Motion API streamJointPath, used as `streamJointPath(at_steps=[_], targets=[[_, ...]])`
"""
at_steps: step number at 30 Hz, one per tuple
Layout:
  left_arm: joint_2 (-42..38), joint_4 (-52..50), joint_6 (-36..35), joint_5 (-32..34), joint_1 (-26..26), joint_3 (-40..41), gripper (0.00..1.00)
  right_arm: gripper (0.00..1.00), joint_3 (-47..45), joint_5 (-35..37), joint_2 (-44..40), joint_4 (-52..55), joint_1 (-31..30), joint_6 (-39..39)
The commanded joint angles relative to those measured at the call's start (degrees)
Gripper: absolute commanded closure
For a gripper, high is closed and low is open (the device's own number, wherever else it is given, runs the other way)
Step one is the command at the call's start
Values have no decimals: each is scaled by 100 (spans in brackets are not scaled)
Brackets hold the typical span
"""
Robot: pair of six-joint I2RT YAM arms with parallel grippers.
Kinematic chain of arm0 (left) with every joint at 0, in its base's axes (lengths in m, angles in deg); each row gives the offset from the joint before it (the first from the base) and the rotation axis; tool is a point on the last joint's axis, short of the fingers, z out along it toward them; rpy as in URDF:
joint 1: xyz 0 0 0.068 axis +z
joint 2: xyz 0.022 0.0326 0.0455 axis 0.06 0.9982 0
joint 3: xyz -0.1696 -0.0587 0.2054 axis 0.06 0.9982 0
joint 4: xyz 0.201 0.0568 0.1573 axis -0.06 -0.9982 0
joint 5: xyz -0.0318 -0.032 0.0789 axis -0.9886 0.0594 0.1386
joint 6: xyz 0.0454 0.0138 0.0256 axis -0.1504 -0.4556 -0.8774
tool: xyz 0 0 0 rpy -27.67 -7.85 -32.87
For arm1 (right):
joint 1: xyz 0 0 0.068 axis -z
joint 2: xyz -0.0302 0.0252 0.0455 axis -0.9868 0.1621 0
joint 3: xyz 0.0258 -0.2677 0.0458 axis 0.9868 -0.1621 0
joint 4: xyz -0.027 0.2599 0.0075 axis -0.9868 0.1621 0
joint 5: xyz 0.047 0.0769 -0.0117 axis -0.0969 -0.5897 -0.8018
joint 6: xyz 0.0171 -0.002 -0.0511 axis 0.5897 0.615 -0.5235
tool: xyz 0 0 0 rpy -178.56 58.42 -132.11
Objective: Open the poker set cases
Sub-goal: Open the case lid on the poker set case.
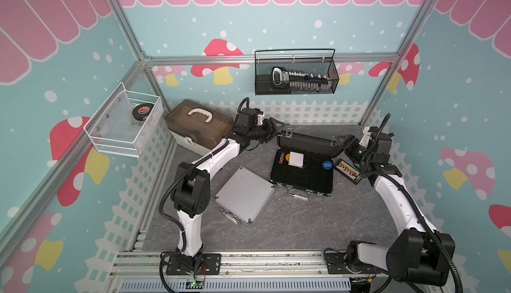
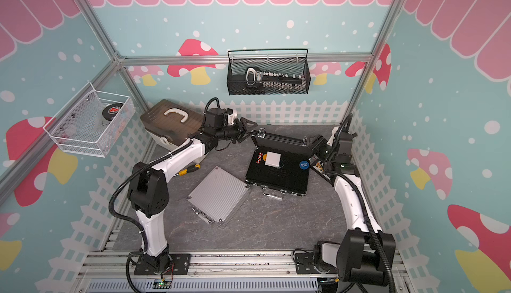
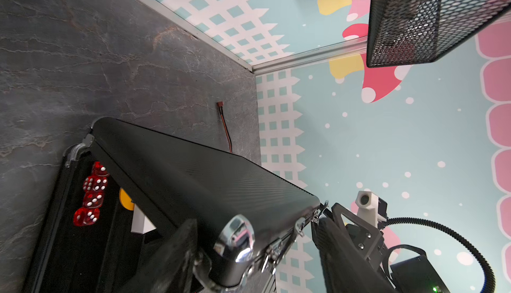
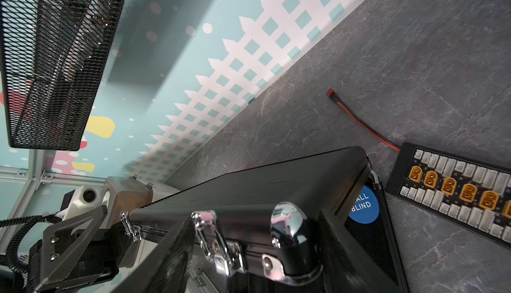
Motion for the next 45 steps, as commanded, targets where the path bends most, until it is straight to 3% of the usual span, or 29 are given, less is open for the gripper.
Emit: streamJointPath(at_steps=[1, 12, 25, 45], targets=[[57, 691, 326, -974, -305, -305, 33, 33, 164, -1011, 132, -244, -250, 331], [203, 849, 594, -887, -169, -246, 34, 33, 290, -941, 298, -143, -233, 430], [637, 1391, 1394, -679, -155, -576, 34, 29, 754, -796, 959, -273, -123, 912], [710, 1701, 1599, -181, 86, -664, 28, 22, 1178, -614, 1529, -486, 204, 991]])
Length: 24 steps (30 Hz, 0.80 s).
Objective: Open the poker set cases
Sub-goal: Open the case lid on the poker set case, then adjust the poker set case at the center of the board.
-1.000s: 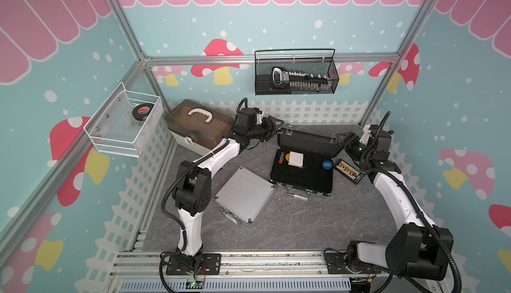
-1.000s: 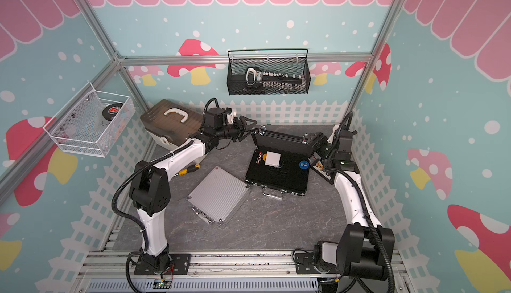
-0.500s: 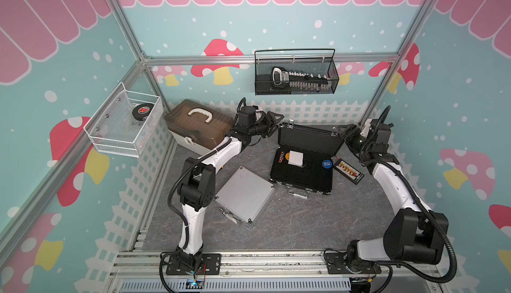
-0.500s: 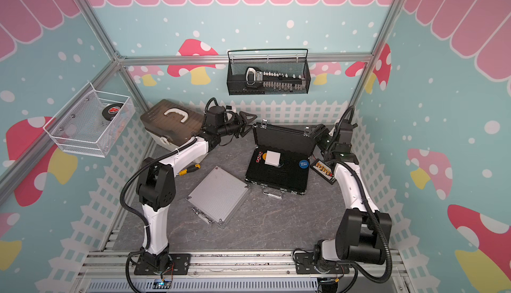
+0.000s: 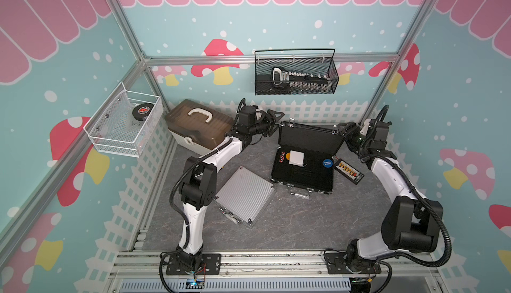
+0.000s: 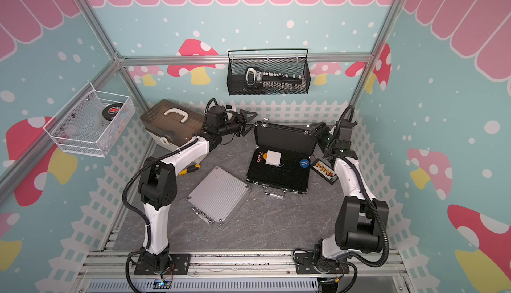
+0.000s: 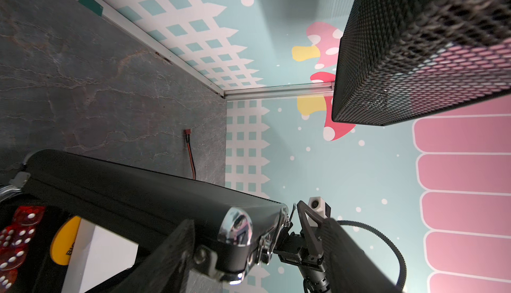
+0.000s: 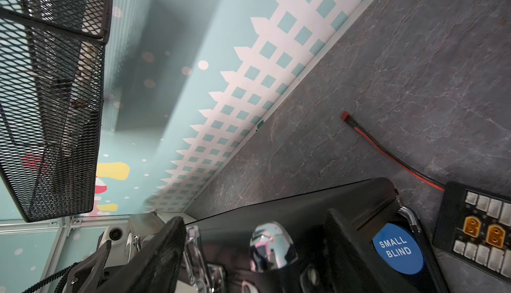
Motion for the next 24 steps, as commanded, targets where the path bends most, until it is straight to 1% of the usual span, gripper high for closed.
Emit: streamJointPath(at_steps=[1, 5, 7, 11, 14, 16, 18, 20, 22, 24], targets=[[-8, 485, 175, -218, -63, -178, 28, 22, 209, -428, 112, 50, -17, 114], [-47, 399, 61, -120, 15, -222, 27, 20, 377, -340, 90, 312, 157, -111], [-71, 224, -97, -46, 191, -286, 27, 18, 470, -240, 20, 432, 254, -207], [-120, 166, -227, -2, 328, -338, 27, 16, 603, -34, -125, 735, 289, -433], [-127, 177, -264, 2, 326, -345, 27, 16, 704, -31, -204, 1073, 290, -571], [-134, 230, -231, -3, 260, -262, 27, 17, 641, -168, -342, 1283, 273, -610], [-152, 283, -186, -65, 172, -81, 27, 18, 427, -290, -535, 1504, 266, -622], [-233, 453, -65, -176, 132, 290, 27, 18, 235, -270, -833, 1922, 269, -800], [-466, 745, 52, -122, 186, 908, 27, 18, 115, -65, -1194, 2455, 272, -1143], [-685, 759, -71, -30, 316, 1322, 27, 18, 48, 126, -1556, 2853, 271, -1408]])
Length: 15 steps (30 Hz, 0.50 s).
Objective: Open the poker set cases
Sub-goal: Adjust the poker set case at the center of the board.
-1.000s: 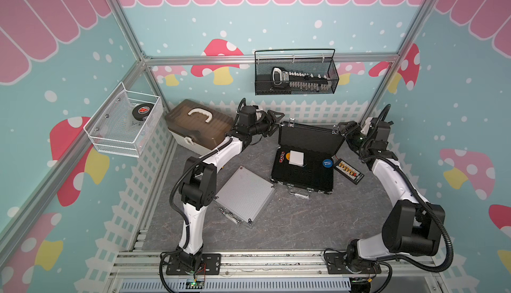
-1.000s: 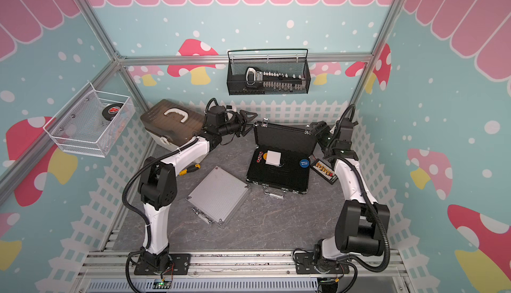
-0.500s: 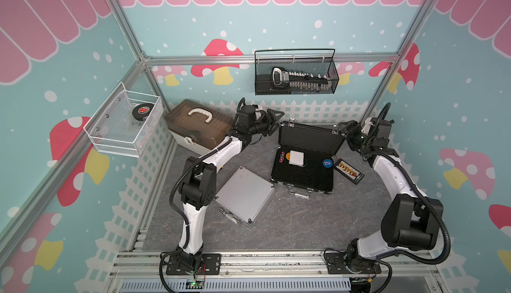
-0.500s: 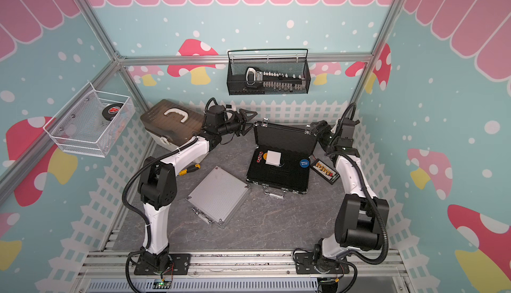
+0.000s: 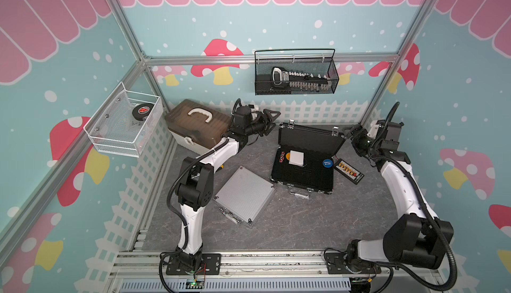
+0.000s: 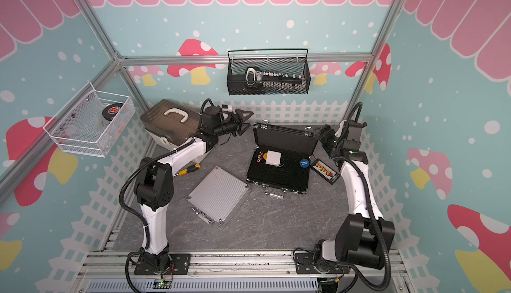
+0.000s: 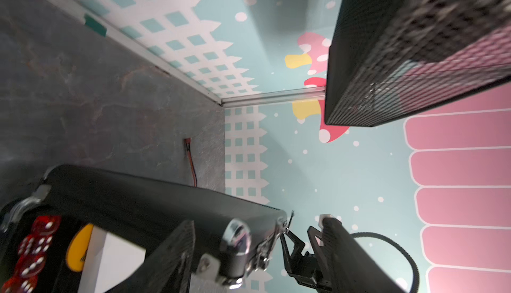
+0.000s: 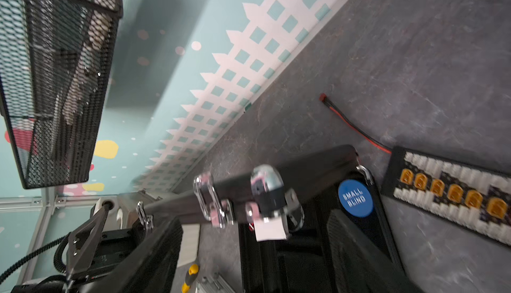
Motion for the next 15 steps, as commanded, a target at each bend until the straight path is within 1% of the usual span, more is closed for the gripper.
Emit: streamJointPath(at_steps=[1, 2, 4, 6, 8, 10, 13, 15], targets=[[-422, 176, -87, 51, 221, 542, 27, 20, -91, 276, -598, 1016, -14, -611], [-502, 52, -234, 86, 292, 643, 27, 23, -100, 271, -699, 1141, -21, -683], [-723, -212, -624, 192, 429, 819, 27, 32, -134, 102, -871, 1309, -47, -770], [-918, -689, -1139, 321, 505, 836, 28, 41, -125, 78, -927, 1434, -261, -876], [-1132, -1345, -1751, 531, 520, 770, 28, 41, -106, 366, -937, 1568, -731, -1048], [-1426, -1720, -2167, 778, 521, 870, 28, 41, -105, 828, -855, 1636, -1355, -1180], [-1847, -2036, -2447, 988, 555, 1168, 28, 43, -255, 978, -637, 1367, -2131, -1101], [-2080, -2459, -2608, 1030, 623, 1357, 28, 41, -332, 982, -430, 1108, -2762, -1142]])
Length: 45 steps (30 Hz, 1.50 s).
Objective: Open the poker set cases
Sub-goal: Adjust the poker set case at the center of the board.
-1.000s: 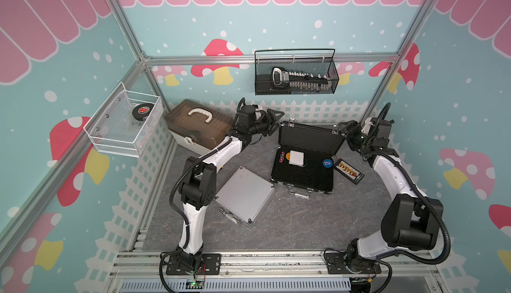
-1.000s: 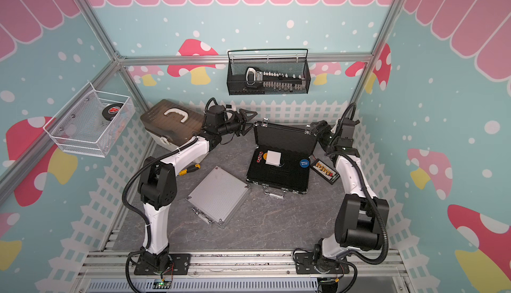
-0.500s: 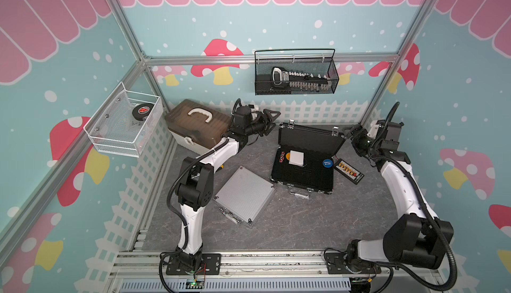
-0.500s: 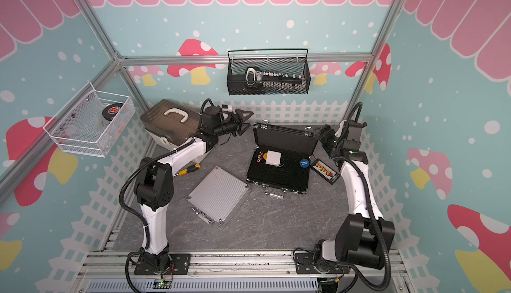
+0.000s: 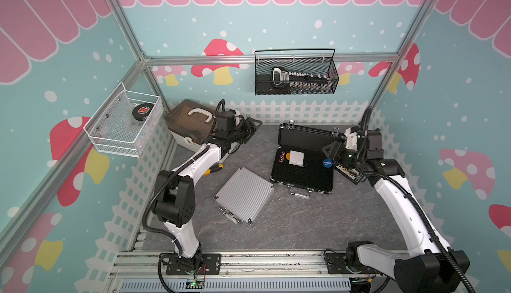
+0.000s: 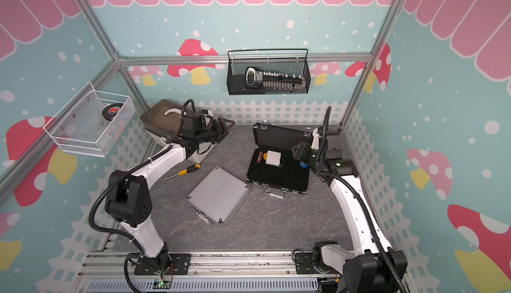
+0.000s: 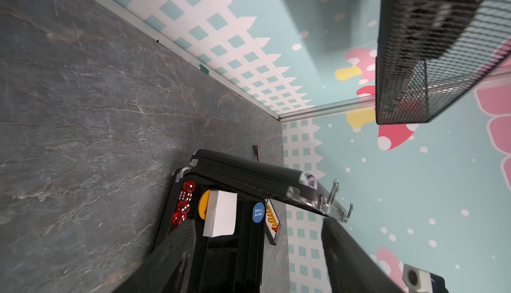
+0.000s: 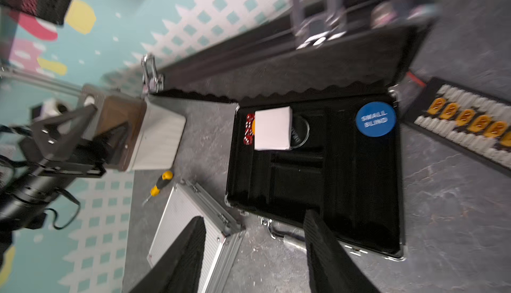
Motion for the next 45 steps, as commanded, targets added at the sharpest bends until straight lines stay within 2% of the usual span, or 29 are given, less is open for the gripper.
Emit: streamJointPath(at_steps=[1, 4, 7, 12, 16, 20, 24, 28, 32, 38, 45], targets=[[-425, -1054, -783, 357, 112, 373, 27, 40, -231, 182, 304, -351, -867, -213], [-1019, -1843, -1413, 594, 219, 947, 26, 37, -497, 180, 592, -985, -1922, -423], [-1774, -2138, -1900, 746, 313, 1769, 24, 33, -789, 64, 933, -1552, -2735, -586], [-2639, -2236, -2038, 1226, 517, 3090, 20, 29, -1139, -289, 1675, -2172, -3428, -168], [-2802, -2081, -1931, 1178, 883, 3621, 17, 26, -1471, -309, 1878, -2246, -3498, 347], [-2676, -1858, -1957, 934, 1038, 3727, 17, 25, -1588, -361, 1912, -2006, -3500, 516], [-2475, -1835, -1992, 537, 1052, 3724, 17, 24, -1532, -758, 2170, -2019, -3500, 629], [-2511, -1866, -1962, 274, 1052, 3915, 17, 26, -1040, -1300, 2765, -2129, -3500, 667], [-2499, -1977, -1864, 36, 1054, 4100, 17, 28, -558, -1364, 3168, -1925, -3503, 602], [-2832, -2174, -1741, 191, 1051, 4505, 17, 32, 212, -1555, 3791, -1879, -3507, 520], [-3469, -2138, -1242, 241, 1057, 4957, 18, 32, 1257, -1707, 4574, -1884, -3500, 379]])
